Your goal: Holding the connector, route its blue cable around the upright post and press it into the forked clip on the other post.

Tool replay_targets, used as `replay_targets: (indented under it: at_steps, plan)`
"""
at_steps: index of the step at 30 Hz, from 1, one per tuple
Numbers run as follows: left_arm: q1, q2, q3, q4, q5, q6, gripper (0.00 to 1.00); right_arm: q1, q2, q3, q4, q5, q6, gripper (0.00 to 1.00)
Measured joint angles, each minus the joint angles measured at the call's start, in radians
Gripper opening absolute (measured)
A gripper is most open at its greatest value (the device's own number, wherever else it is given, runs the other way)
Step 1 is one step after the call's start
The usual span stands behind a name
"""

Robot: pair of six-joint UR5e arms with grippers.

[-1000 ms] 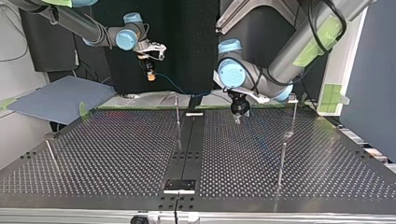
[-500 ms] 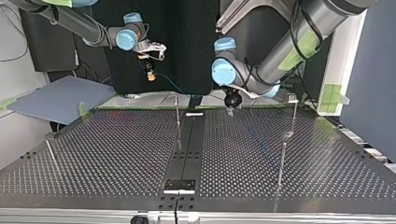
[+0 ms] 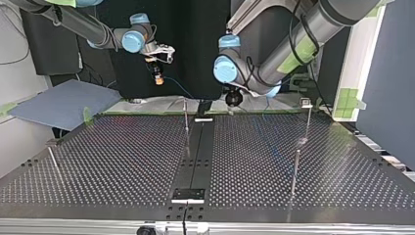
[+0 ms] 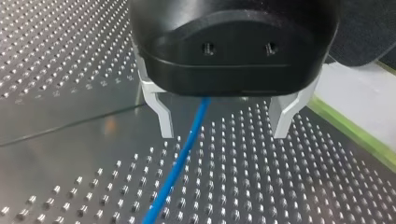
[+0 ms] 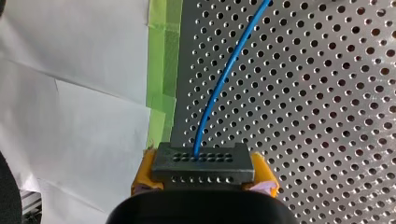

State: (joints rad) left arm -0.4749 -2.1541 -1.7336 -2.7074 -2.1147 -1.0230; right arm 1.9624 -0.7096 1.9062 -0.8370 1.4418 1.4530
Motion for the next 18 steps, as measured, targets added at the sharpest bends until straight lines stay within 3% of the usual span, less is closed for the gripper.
replay_targets:
  at_steps: [7, 18]
  plan:
    - [-0.005, -0.047, 0.000, 0.027, 0.007, -0.058, 1.00, 0.008, 0.000, 0.000, -0.003, -0.007, -0.003, 0.00]
    - [-0.007, -0.052, 0.001, 0.055, 0.026, -0.148, 1.00, 0.029, 0.000, 0.000, -0.017, -0.032, -0.011, 0.00]
